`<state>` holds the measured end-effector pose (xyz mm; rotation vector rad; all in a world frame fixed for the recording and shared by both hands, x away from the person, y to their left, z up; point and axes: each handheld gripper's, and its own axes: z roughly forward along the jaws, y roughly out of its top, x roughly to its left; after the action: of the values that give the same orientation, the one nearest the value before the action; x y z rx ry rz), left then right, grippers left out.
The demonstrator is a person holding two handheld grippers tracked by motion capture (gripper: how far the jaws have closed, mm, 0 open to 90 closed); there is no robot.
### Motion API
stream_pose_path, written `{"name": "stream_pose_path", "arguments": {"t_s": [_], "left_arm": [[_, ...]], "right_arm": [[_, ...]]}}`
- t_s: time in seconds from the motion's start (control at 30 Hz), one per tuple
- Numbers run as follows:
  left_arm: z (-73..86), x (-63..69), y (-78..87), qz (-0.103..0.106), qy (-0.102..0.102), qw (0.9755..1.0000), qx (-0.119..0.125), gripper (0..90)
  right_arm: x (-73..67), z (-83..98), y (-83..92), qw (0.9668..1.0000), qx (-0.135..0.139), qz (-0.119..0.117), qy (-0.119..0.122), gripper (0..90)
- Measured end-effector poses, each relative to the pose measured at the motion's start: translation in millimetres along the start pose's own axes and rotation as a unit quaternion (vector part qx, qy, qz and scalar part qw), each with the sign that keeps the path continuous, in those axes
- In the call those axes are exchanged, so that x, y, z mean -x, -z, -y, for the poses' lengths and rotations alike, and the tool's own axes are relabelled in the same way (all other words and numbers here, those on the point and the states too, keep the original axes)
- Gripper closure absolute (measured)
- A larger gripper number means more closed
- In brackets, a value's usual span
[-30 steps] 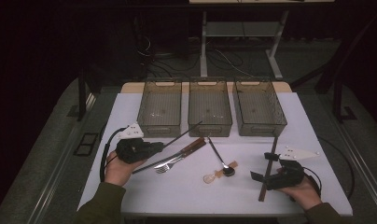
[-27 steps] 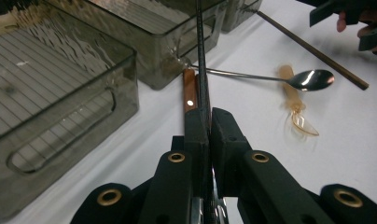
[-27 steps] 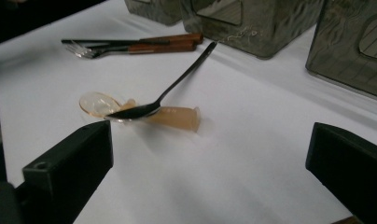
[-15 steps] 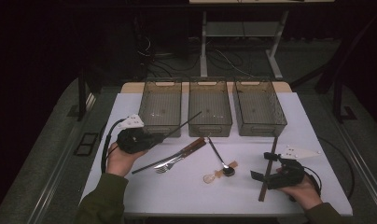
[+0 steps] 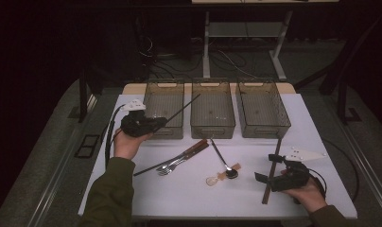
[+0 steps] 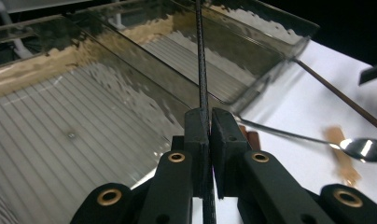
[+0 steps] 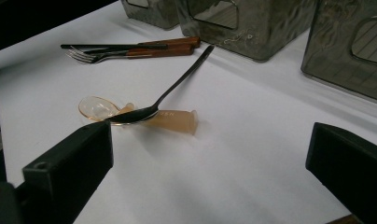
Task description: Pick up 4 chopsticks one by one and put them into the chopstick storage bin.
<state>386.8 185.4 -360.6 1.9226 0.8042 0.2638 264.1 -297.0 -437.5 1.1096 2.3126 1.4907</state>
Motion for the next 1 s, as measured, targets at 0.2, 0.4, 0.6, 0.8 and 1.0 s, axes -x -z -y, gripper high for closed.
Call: {"name": "stream_pose_path", "arguments": {"t_s": [0.2,0.4,0.6,0.8,1.0], "left_arm": [[-8.7,-19.1,-2.2,-0.023,0.019,0.9996,0.005,85.1],[-16.3,-36.3,-7.1,-0.054,0.034,0.9979,-0.001,85.2],[-23.2,-46.9,-14.1,-0.085,0.051,0.995,-0.013,85.2],[-24.5,-52.8,-27.6,-0.109,0.06,0.9916,-0.034,85.2],[-19.2,-60.2,-40.4,-0.126,0.065,0.9881,-0.059,85.1]], "right_arm": [[0.9,0.2,0.4,1.0,0.002,0.005,-0.001,0.5],[0.8,0.3,0.4,1.0,0.001,0.006,0.0,0.6],[0.8,0.4,0.9,1.0,0.002,0.006,0.0,0.6],[0.8,0.6,1.3,1.0,0.003,0.009,-0.003,0.6],[1.1,0.8,2.2,0.9999,0.006,0.01,-0.003,0.6]]}}
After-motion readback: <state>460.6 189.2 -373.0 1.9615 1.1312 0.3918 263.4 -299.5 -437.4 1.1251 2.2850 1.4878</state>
